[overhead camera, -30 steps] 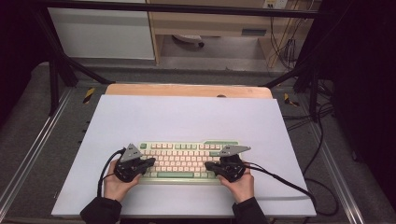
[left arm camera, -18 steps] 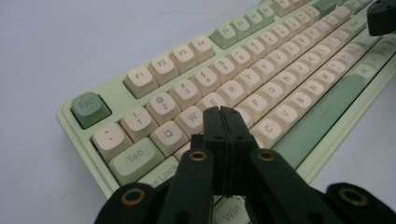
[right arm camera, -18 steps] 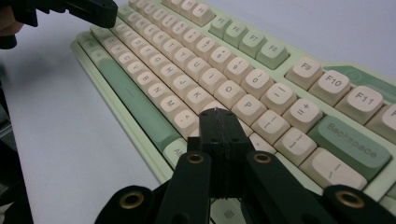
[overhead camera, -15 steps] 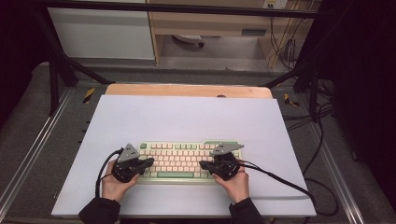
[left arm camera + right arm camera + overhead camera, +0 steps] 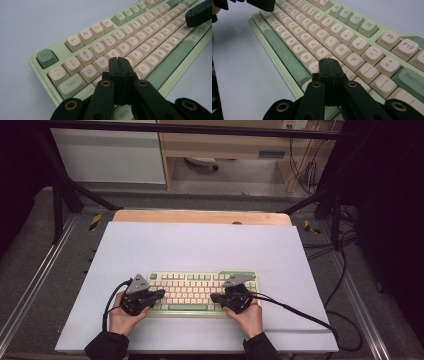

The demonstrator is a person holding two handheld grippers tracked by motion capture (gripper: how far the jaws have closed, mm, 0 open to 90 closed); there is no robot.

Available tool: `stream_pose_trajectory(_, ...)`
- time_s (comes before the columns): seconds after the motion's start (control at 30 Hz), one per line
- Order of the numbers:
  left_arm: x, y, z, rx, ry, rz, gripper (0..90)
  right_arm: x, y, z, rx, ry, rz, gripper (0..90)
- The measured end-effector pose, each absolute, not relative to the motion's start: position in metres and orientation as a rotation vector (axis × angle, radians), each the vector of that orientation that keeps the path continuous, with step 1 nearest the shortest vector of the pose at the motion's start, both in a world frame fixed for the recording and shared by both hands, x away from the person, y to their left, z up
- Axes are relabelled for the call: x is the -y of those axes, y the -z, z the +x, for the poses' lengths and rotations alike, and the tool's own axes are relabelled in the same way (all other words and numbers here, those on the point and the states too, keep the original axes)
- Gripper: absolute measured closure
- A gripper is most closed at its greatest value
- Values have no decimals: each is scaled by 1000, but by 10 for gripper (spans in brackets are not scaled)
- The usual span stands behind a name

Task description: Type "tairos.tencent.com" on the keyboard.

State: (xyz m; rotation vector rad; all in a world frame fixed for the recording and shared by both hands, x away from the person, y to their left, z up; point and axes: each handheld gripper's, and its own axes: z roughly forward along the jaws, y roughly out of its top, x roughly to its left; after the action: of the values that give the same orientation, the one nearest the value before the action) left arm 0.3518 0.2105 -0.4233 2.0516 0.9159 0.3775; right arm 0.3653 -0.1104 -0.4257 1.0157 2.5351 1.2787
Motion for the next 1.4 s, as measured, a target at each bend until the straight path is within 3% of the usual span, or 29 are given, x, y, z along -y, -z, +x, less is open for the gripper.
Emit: stream_pose_trajectory(1.4, -197, 422, 351, -891, -368, 2077, 898, 128, 421, 366, -2512, -1267, 1010, 900)
